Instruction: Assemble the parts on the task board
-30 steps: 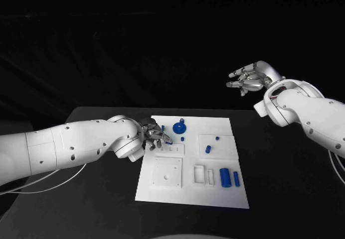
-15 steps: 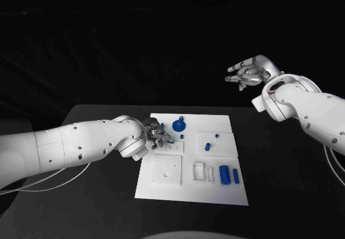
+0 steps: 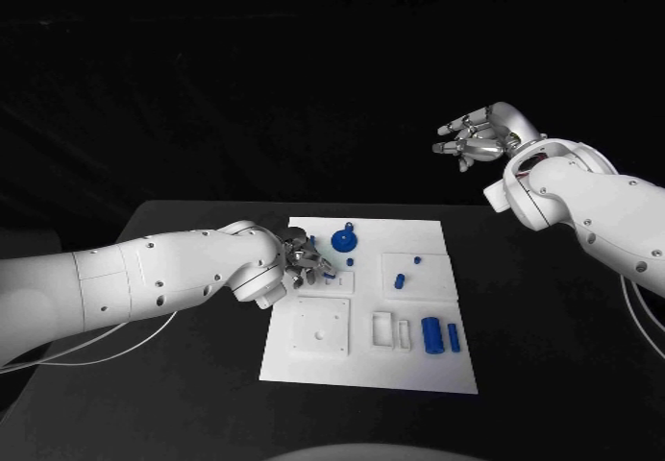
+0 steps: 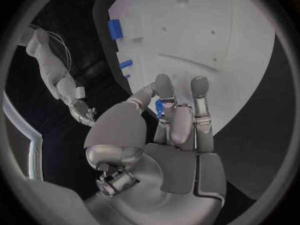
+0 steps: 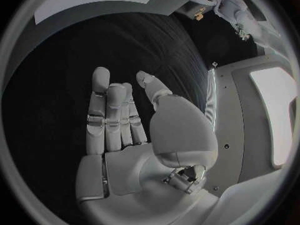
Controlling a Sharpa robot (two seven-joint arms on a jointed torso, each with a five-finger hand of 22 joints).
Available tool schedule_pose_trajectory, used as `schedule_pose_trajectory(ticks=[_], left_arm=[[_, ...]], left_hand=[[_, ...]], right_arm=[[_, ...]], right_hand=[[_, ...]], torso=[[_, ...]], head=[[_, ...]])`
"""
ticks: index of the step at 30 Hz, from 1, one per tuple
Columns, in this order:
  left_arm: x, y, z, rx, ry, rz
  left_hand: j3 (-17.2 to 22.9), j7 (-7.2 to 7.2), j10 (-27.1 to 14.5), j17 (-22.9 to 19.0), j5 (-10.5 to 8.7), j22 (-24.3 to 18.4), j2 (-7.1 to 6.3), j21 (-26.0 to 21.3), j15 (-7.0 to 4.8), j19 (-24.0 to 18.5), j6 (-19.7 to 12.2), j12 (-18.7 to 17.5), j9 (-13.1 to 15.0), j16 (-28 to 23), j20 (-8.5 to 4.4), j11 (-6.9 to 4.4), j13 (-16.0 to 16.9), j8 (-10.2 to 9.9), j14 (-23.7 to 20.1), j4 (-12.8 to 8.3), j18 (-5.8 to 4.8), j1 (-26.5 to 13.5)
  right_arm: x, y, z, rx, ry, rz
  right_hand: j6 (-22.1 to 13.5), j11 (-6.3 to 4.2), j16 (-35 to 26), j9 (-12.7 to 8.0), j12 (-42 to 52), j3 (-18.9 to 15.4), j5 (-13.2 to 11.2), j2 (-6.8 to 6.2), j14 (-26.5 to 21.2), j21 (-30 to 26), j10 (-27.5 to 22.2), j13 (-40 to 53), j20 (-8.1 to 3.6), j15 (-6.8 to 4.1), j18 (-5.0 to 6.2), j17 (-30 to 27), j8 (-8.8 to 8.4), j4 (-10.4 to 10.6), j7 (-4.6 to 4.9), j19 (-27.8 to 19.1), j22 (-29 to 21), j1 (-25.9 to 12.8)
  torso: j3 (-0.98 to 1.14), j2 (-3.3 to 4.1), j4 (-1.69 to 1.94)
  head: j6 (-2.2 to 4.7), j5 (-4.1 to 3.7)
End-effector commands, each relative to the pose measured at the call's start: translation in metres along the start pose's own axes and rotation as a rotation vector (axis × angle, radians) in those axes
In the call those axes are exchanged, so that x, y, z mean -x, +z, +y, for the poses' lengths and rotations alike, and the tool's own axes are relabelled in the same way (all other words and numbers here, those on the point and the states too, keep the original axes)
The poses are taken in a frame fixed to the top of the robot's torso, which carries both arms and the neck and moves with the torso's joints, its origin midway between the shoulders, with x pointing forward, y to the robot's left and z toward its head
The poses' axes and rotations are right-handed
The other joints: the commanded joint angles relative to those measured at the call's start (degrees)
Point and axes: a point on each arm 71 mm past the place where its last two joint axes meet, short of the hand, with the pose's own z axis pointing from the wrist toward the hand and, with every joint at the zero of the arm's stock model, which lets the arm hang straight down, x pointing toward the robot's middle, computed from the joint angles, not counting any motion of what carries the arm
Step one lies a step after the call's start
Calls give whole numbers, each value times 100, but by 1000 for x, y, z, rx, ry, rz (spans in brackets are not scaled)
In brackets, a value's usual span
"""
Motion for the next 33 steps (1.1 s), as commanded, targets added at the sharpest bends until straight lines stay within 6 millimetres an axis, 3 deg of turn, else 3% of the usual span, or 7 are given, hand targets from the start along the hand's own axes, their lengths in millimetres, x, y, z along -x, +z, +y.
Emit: schedule_pose_trajectory(ticks=[1, 15, 19, 33], left_arm=[[-3, 1, -1, 3, 36, 22], [-2, 4, 1, 13, 75, 4], [-2, 4, 2, 16, 75, 1], [-3, 5, 5, 38, 97, 32]], left_hand=[[-8, -824, 255, 4, 21, 94, 4, 31, 5, -21, 1445, 19, 2094, 35, 35, -56, -7, 15, 28, -29, 63, 38], [-11, -827, 256, 29, 74, 95, -3, 44, 11, -29, 1457, 36, 2122, 53, 54, -56, -27, 15, 30, -42, 76, 36], [-11, -828, 257, 24, 78, 92, -2, 55, 18, -39, 1450, 97, 2222, 50, 47, -56, -242, 11, 32, -41, 58, 33], [-24, -824, 257, 9, 19, 89, 1, 39, 27, -68, 1430, 114, 2229, 37, 21, -51, -327, 12, 26, -11, 21, 25]], right_arm=[[0, 0, 2, 2, 4, -2], [0, 1, 1, 1, 4, -5], [0, 1, 1, -1, 4, -5], [0, 1, -1, -7, 3, -2]], right_hand=[[2, -3, -20, -4, -27, 41, 31, 23, -15, -31, 26, -11, -29, -15, 8, -7, -20, -15, 0, 156, 7, -9], [3, -2, -24, -5, -20, 89, 50, 18, -13, -40, 23, -59, -30, -15, 7, -23, -19, -28, 2, 158, 22, -40], [1, -2, -24, -6, -24, 95, 64, 18, -14, -42, 23, -69, -29, -15, 5, -24, -20, -26, 1, 158, 24, -46], [-28, -2, -24, -9, -37, 156, 221, -9, -24, -53, 27, -130, -31, -15, 3, -32, -22, -29, 9, 153, 41, -60]], torso=[[-1, 0, -4], [-2, -1, 2], [-4, -3, 0], [1, 1, 5]], head=[[-5, -11], [-25, -15], [-29, -14], [-40, -21]])
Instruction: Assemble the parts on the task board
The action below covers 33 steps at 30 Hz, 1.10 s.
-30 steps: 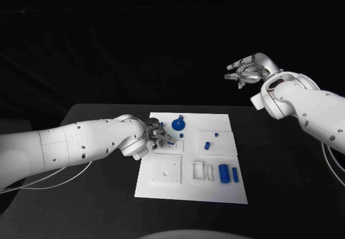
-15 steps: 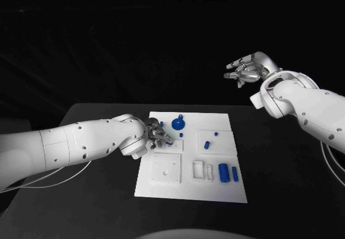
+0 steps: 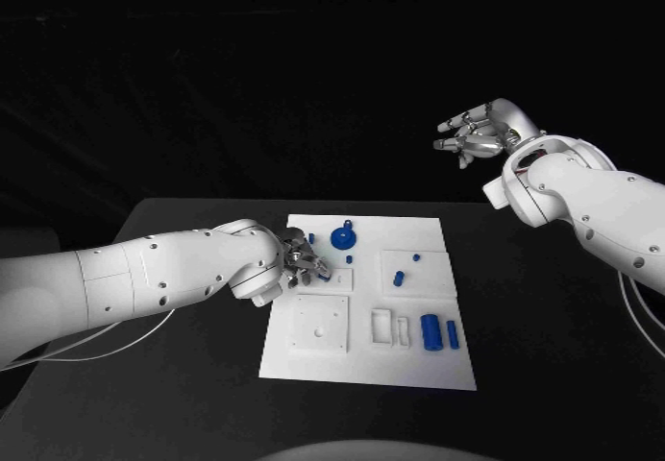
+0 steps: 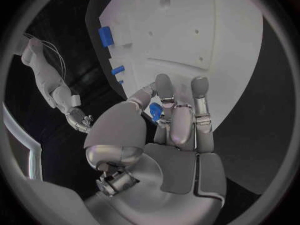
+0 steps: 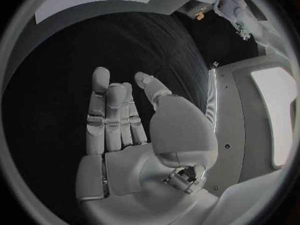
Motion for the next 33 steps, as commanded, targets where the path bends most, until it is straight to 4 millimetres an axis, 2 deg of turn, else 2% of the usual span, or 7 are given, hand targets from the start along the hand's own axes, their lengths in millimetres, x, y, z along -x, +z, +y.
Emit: schedule_pose_trajectory(ticks=[1, 8, 17, 33], left_arm=[[-2, 0, 0, 7, 23, 24], [-2, 1, 0, 13, 26, 25], [-3, 1, 0, 20, 34, 31], [-4, 5, -2, 28, 46, 46]], left_hand=[[-7, -824, 245, -15, -54, 86, 18, 16, 24, -47, 1418, 36, 2234, -8, -4, -65, -19, 39, 26, 10, 16, 40], [-11, -820, 245, -25, -63, 84, 16, 11, 20, -46, 1397, 42, 2254, -16, -17, -65, -37, 40, 25, 21, 6, 53], [-20, -822, 244, -31, -73, 84, 11, 0, 17, -40, 1387, 63, 2307, -20, -40, -67, -59, 44, 27, 66, -19, 56], [-12, -822, 245, -34, -69, 86, 24, -4, 16, -36, 1384, 71, 2339, -20, -53, -67, -73, 42, 27, 90, -36, 43]], right_arm=[[0, 0, 1, 2, 2, 2], [-1, 1, 1, 4, 2, 4], [-2, 1, 3, 9, 4, 3], [-3, 1, 3, 7, 3, 12]], right_hand=[[-26, -4, -23, -8, -37, 30, 22, -9, -24, -30, 28, -5, -31, -15, 3, -5, -22, -1, 11, 153, 7, -61], [-33, -2, -21, -8, -36, 38, 35, -14, -21, -29, 29, -10, -31, -15, 4, -5, -20, 0, 13, 156, 11, -66], [-26, -5, -16, -6, -25, 47, 34, -17, -18, -28, 36, -16, -32, -16, 2, -5, -19, 5, 11, 158, 20, -72], [-32, -2, -16, -7, -18, 59, 39, -30, -25, -36, 27, -35, -33, -16, 0, -8, -20, 7, 13, 154, 37, -68]], torso=[[4, 4, 4], [0, 5, -2], [7, 3, 3], [3, 7, -3]], head=[[7, -3], [13, -1], [-13, 4], [-33, 14]])
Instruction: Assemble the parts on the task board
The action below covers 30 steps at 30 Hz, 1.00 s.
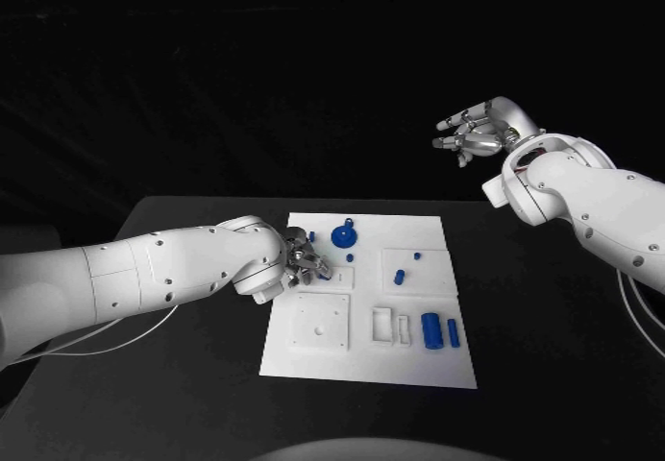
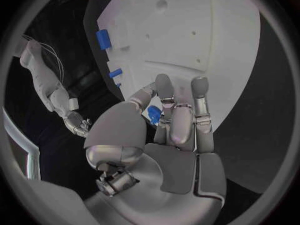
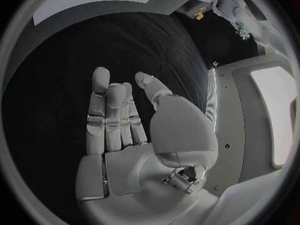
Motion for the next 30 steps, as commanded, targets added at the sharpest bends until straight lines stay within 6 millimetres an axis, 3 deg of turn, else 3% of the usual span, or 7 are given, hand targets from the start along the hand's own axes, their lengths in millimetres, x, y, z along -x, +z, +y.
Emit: schedule_pose_trajectory(ticks=[1, 11, 15, 30], left_arm=[[-3, 2, 0, 11, 21, 28], [-4, 5, -1, 20, 33, 55], [-4, 5, -1, 19, 39, 66], [-6, 6, -2, 18, 16, 84]], left_hand=[[5, -824, 254, 4, 3, 89, 10, -5, 16, -14, 1384, 21, 2099, -15, -34, -76, -8, 40, 28, 22, -41, 21], [22, -825, 254, 5, 55, 89, 9, -12, 19, -17, 1391, 17, 2119, -16, -38, -74, -20, 39, 27, -7, -51, 3], [56, -827, 254, 39, 256, 92, -22, -13, 20, -20, 1416, 18, 2124, -1, -26, -75, -28, 40, 30, -76, -46, 6], [132, -840, 254, 83, 427, 97, 9, 14, 30, -25, 1470, 66, 2194, 17, 62, -80, -41, 42, 39, -176, 40, -98]], right_arm=[[-1, 0, 1, 3, 0, 10], [-1, 1, -1, -7, -3, 20], [-2, 1, -2, -11, -3, 25], [-5, 3, -2, -14, -2, 34]], right_hand=[[-32, -3, -16, -7, -18, 30, 17, -8, -24, -36, 27, -8, -33, -15, 0, -9, -20, 7, 13, 154, 9, -45], [-38, -1, -20, -6, -20, 24, 16, -7, -35, -46, 19, -17, -28, -12, 3, -12, -20, 19, 14, 144, 13, -55], [-36, 0, -21, -6, -17, 13, 13, -6, -37, -51, 17, -19, -26, -10, 3, -13, -19, 29, 14, 143, 14, -63], [-38, 2, -28, -5, -12, -16, 14, 3, -42, -72, 7, -28, -23, -9, 5, -25, -18, 47, 14, 145, 9, -59]], torso=[[-1, 5, -2], [4, 0, -4], [6, -2, -1], [1, 0, -2]], head=[[-5, -2], [-31, -14], [-38, -13], [-45, -14]])
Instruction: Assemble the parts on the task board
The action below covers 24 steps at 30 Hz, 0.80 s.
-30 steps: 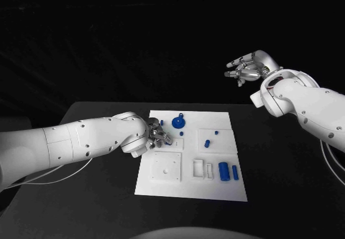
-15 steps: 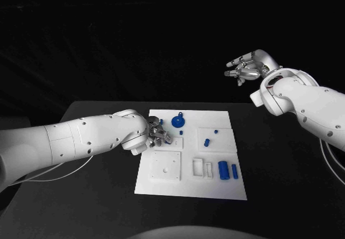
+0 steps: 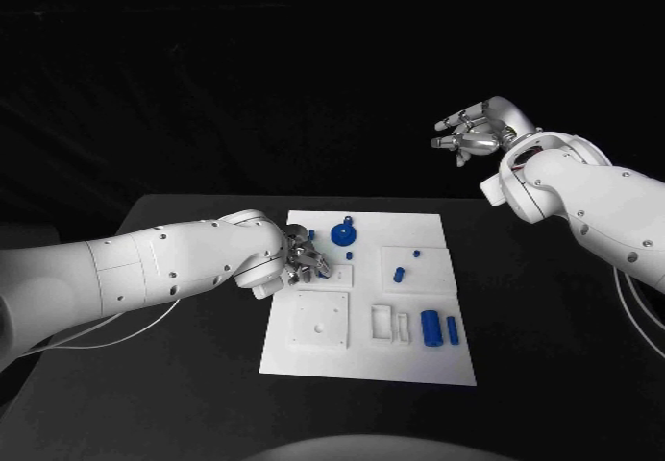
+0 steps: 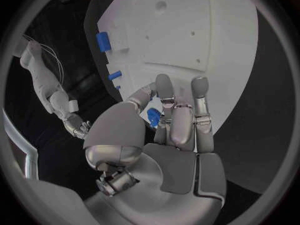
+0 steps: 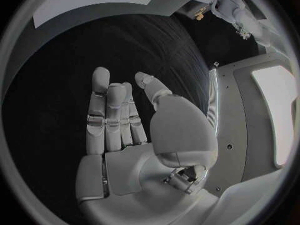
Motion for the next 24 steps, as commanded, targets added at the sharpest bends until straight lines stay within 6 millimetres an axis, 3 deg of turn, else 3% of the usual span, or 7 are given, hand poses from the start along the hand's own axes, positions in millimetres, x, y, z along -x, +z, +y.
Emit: schedule_pose_trajectory(ticks=[1, 6, 16, 24], left_arm=[[-7, 1, 0, 8, -7, 46], [-7, 1, 0, 7, -17, 42], [-8, 2, 1, 11, -33, 84], [-4, 1, -1, 13, -27, 120]], left_hand=[[10, -840, 255, 11, 29, 99, 56, 15, 10, -5, 1470, 39, 1443, 17, 42, -81, -4, 19, 19, -49, 40, 9], [17, -842, 255, 16, 44, 100, 66, 25, 7, -1, 1472, 54, 1462, 24, 50, -84, -2, 20, 22, -57, 51, -5], [34, -845, 255, 28, 64, 99, 94, 52, 7, -9, 1479, 81, 1523, 41, 69, -86, -5, 18, 23, -86, 77, -36], [37, -845, 254, 28, 77, 98, 111, 62, 7, -10, 1476, 87, 1541, 46, 68, -86, -7, 19, 23, -89, 79, -47]], right_arm=[[-2, 0, 1, 3, -2, 18], [-3, 1, 0, 3, -1, 22], [-4, 1, -1, -1, -1, 28], [-6, 1, -2, -6, 0, 37]], right_hand=[[-38, 2, -26, -5, -12, -4, 14, 3, -42, -39, 7, -6, -23, -9, 5, -6, -18, 35, 14, 145, 1, -60], [-40, 1, -28, -5, -10, -16, 18, 2, -45, -45, 6, -7, -22, -8, 5, -9, -19, 42, 13, 145, 0, -66], [-44, 2, -26, -5, -7, -34, 22, 3, -44, -52, 4, -10, -22, -7, 4, -11, -19, 50, 15, 147, -2, -67], [-54, 1, -6, -6, 5, -64, 22, 15, -27, -50, 4, -10, -24, -10, 7, -6, -20, 76, 15, 172, 2, -75]], torso=[[-4, 1, -2], [-11, 4, -11], [-3, 0, 4], [1, -2, 3]], head=[[-1, -3], [-2, -13], [-13, -57], [-6, -25]])
